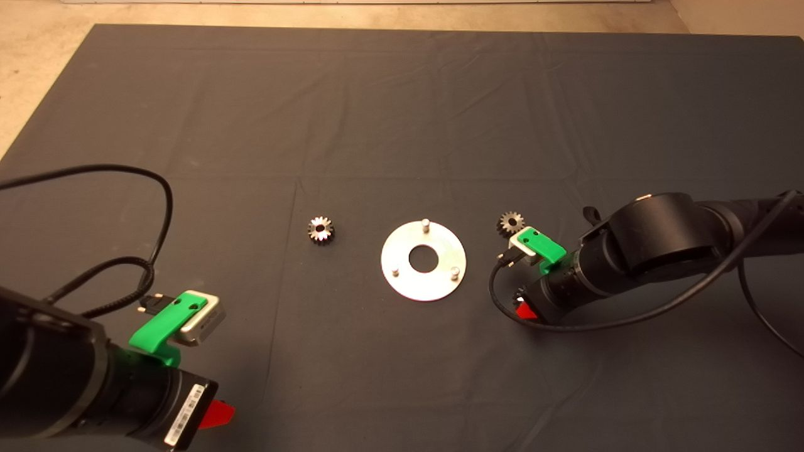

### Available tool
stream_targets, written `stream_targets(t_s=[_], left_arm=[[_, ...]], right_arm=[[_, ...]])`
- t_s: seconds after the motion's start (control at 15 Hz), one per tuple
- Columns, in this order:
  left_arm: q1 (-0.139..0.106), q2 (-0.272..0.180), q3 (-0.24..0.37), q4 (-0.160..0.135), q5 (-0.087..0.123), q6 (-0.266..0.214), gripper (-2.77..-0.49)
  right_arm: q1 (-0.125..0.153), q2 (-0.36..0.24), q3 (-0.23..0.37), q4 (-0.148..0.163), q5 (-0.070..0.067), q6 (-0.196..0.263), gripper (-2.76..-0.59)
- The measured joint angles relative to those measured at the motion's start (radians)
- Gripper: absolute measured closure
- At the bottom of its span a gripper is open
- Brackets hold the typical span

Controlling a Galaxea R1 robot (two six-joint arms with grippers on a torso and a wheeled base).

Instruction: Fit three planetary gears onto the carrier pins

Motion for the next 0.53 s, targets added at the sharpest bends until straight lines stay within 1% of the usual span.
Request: stream_targets(t_s=[0.07,0.13,0.2,0.33,0.4,0.53], left_arm=[[0.0,0.0,0.0,0.0,0.0,0.0,-1.31],[0.0,0.0,0.0,0.0,0.0,0.0,-1.31],[0.0,0.0,0.0,0.0,0.0,0.0,-1.31],[0.0,0.0,0.0,0.0,0.0,0.0,-1.31],[0.0,0.0,0.0,0.0,0.0,0.0,-1.31],[0.0,0.0,0.0,0.0,-0.001,0.0,-1.31]], right_arm=[[-0.001,0.0,0.0,0.0,0.001,0.0,-1.41],[-0.001,0.0,0.0,0.0,0.0,0.0,-1.39],[-0.004,0.0,0.0,-0.002,0.001,0.0,-1.29],[-0.009,0.0,0.0,-0.007,0.0,0.0,-1.23],[-0.009,0.0,0.0,-0.008,-0.002,0.0,-1.14],[-0.009,0.0,0.0,-0.008,-0.003,0.0,-1.12]])
